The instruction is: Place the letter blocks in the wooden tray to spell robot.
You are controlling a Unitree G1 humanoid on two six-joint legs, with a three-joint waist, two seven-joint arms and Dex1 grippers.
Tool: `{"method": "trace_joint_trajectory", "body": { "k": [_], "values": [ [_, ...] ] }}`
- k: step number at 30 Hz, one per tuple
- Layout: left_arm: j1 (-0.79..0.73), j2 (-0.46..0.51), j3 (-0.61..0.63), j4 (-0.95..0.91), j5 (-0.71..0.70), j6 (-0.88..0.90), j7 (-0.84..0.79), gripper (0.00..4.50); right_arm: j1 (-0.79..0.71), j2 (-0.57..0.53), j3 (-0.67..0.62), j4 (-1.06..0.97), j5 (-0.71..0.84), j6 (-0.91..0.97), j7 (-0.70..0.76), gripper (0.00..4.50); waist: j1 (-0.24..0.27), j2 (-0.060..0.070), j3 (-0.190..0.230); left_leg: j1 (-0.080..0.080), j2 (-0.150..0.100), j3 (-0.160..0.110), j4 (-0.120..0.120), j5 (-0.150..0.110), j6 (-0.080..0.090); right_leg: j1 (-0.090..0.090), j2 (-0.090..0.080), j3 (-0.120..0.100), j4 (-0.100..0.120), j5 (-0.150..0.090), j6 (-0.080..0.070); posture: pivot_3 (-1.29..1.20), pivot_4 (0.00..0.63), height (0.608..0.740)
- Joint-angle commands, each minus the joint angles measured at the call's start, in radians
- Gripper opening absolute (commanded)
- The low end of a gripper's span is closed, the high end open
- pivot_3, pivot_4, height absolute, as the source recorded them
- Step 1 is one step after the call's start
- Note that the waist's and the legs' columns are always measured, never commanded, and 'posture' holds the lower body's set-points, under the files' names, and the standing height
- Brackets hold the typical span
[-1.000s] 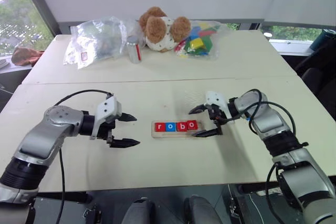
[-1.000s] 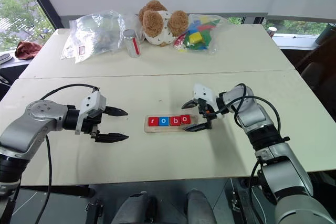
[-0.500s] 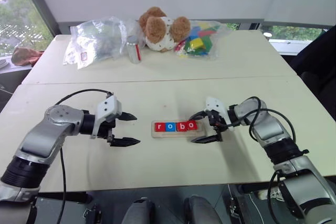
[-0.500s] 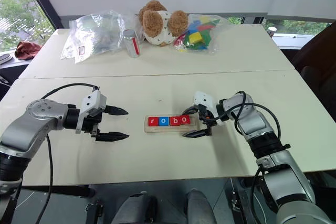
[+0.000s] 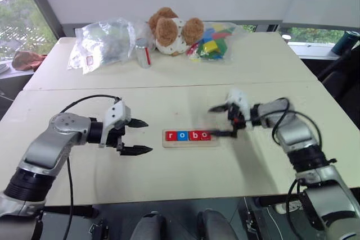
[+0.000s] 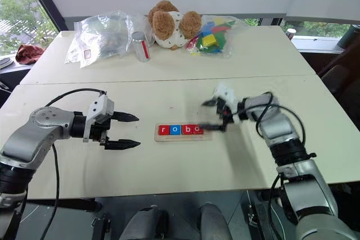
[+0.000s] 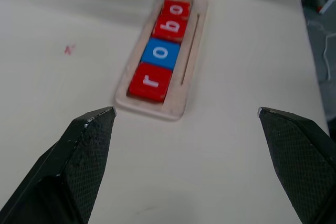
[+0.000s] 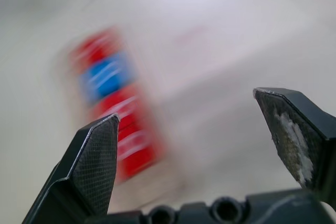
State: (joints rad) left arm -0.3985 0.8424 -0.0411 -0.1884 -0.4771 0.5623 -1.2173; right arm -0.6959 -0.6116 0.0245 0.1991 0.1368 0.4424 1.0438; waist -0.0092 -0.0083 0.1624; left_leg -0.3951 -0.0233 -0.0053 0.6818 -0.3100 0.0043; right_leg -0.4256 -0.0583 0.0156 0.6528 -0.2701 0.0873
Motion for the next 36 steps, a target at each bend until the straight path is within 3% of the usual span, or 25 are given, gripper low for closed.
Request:
{"method": "trace_joint_trajectory", "body": {
  "k": [1, 7, 11, 21, 36],
  "values": [
    [-0.02, 0.008, 0.054, -0.084, -0.078, 0.055, 0.009, 4.5, 0.075, 0.103, -0.201, -0.202, 0.056, 0.213, -0.314, 4.46, 0.001, -0.001, -0.001, 0.0, 0.0, -0.001, -0.001, 0.001, -0.003, 0.0, 0.0, -0.001, 0.0, 0.0, 0.0, 0.0, 0.15, 0.74],
    [-0.082, -0.011, 0.02, -0.092, -0.085, 0.073, 0.01, 4.5, 0.235, 0.425, -0.342, -0.563, -0.096, 0.526, -0.884, 4.46, -0.004, 0.0, -0.002, -0.007, 0.0, 0.0, 0.0, 0.004, -0.007, -0.006, 0.0, 0.0, 0.002, 0.0, 0.0, 0.0, 0.15, 0.74],
    [-0.123, -0.027, -0.016, -0.023, -0.054, 0.045, -0.016, 4.5, 0.345, 0.586, -0.315, -0.739, -0.209, 0.653, -1.102, 4.46, -0.002, 0.0, -0.002, -0.01, -0.002, 0.0, 0.002, 0.006, -0.009, -0.012, -0.001, 0.001, 0.009, 0.0, 0.0, 0.0, 0.15, 0.74],
    [-0.145, -0.058, -0.078, 0.074, 0.018, -0.039, -0.057, 4.5, 0.358, 0.802, -0.357, -0.968, -0.278, 0.934, -1.274, 4.46, -0.009, 0.0, -0.002, -0.009, -0.002, 0.001, 0.002, 0.005, -0.008, -0.014, 0.002, 0.002, 0.012, 0.0, 0.0, 0.0, 0.15, 0.74],
    [-0.091, -0.064, -0.058, 0.051, 0.023, -0.039, -0.027, 4.5, 0.203, 0.794, -0.471, -0.456, -0.126, 0.584, -1.347, 4.46, -0.016, 0.0, -0.002, -0.008, -0.001, 0.001, 0.001, 0.004, -0.005, -0.013, 0.003, 0.002, 0.013, 0.0, 0.0, 0.0, 0.15, 0.74]
  ]
}}
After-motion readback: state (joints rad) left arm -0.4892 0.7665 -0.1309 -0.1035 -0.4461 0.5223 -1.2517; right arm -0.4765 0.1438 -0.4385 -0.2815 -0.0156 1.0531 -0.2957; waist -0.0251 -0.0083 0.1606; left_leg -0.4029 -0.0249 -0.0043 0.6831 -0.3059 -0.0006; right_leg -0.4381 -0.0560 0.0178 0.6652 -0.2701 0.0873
